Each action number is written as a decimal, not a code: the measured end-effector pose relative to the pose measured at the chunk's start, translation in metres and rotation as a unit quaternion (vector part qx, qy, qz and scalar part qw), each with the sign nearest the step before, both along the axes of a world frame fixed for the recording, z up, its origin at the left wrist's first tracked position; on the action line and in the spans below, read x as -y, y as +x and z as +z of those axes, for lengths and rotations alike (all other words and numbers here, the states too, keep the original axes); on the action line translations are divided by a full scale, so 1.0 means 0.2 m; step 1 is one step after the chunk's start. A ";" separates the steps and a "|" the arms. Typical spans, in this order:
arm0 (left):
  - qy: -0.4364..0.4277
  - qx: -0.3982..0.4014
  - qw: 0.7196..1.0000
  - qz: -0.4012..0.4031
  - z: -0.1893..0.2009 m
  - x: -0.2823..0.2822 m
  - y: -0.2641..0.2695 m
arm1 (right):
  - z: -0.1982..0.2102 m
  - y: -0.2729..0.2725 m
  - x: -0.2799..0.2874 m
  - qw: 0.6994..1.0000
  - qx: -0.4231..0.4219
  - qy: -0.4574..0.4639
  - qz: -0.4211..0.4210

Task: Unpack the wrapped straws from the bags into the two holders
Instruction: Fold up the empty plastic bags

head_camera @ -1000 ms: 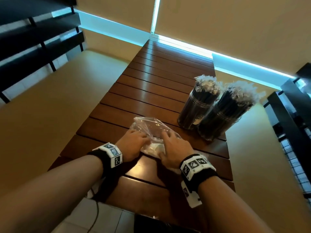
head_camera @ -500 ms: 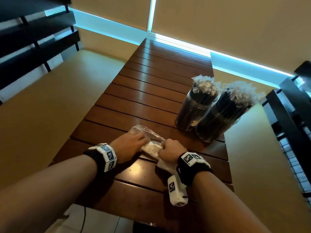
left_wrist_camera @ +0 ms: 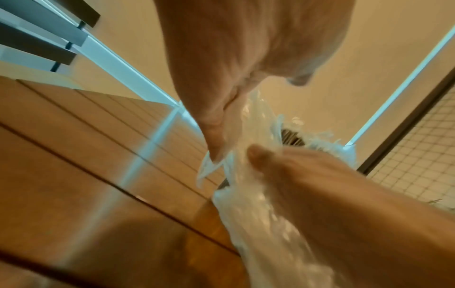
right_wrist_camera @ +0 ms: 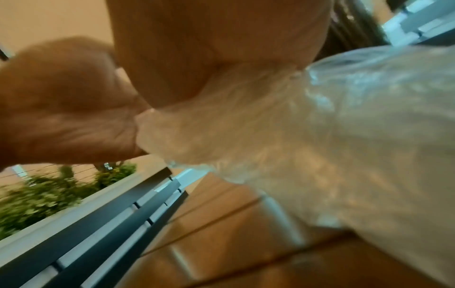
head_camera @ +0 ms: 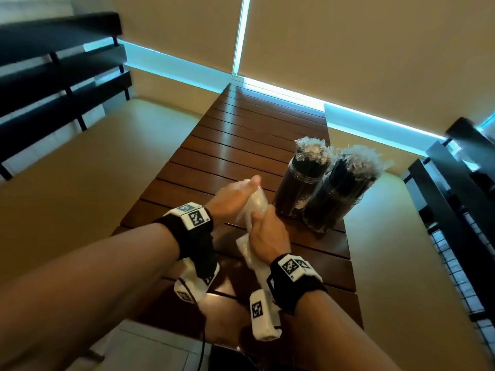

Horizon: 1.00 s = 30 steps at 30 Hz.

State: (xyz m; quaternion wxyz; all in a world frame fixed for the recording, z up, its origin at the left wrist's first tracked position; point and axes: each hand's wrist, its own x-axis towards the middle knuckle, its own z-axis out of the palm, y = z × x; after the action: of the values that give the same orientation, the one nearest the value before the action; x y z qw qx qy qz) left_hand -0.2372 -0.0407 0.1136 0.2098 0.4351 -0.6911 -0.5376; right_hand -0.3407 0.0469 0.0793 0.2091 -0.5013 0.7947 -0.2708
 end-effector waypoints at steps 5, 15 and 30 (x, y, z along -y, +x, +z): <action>0.004 -0.110 0.990 0.089 0.21 -0.03 0.06 | 0.27 0.03 -0.02 0.979 -0.003 -0.198 0.057; 0.030 -0.257 0.953 -0.159 0.55 -0.41 0.13 | 0.70 0.03 -0.17 0.880 0.227 -0.368 -0.193; -0.249 0.016 0.957 -0.150 0.72 -0.56 0.02 | 0.77 -0.09 -0.67 0.850 0.451 -0.274 0.019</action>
State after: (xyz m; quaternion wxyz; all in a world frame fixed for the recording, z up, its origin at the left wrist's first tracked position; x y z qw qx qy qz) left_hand -0.2329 0.0708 0.2568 0.2174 0.2684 -0.8638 -0.3669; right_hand -0.3593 0.1804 0.2323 0.4035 -0.3760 0.4973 -0.6697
